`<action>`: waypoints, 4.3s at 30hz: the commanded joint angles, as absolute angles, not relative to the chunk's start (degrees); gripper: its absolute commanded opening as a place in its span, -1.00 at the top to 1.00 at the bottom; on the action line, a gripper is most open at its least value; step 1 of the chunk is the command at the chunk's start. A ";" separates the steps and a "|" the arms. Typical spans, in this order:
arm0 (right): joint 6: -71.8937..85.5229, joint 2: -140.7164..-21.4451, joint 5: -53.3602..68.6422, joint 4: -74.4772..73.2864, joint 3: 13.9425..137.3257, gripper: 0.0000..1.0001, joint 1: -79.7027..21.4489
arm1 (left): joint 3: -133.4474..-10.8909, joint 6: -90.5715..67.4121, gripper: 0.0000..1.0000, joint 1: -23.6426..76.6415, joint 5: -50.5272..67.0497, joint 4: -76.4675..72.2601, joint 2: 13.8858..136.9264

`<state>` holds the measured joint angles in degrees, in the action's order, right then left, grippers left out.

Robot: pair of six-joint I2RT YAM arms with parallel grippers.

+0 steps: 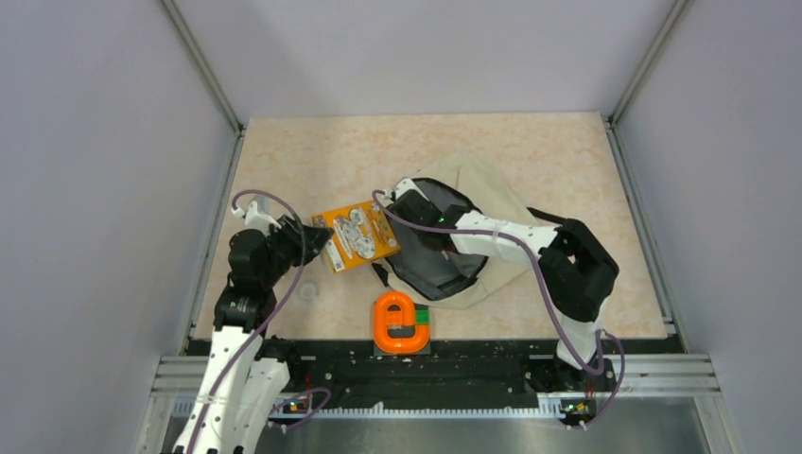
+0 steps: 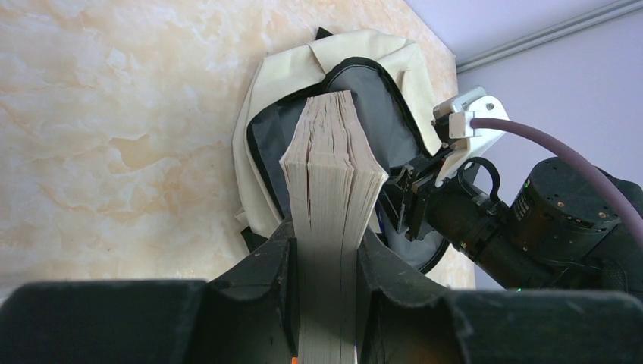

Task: Pack the student bag
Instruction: Place the book in the student bag.

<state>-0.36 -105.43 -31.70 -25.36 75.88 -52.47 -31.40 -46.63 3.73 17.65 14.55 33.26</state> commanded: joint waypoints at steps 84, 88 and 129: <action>15.07 -82.53 -9.25 -10.74 67.11 1.00 -41.04 | -31.71 -55.17 -0.63 45.18 -20.30 -35.90 84.72; 15.00 -82.44 -9.45 -10.85 67.04 1.00 -41.11 | -30.06 -56.17 -0.64 45.19 -16.90 -34.88 83.53; 13.89 -83.71 -8.07 -18.31 71.59 -0.40 -41.04 | -27.86 -40.65 -0.41 45.18 -22.12 -32.49 71.56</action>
<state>14.11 -86.46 -8.56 -17.47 67.68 -40.97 -29.12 -47.81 45.06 -19.40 -37.04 80.20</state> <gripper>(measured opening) 0.583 0.688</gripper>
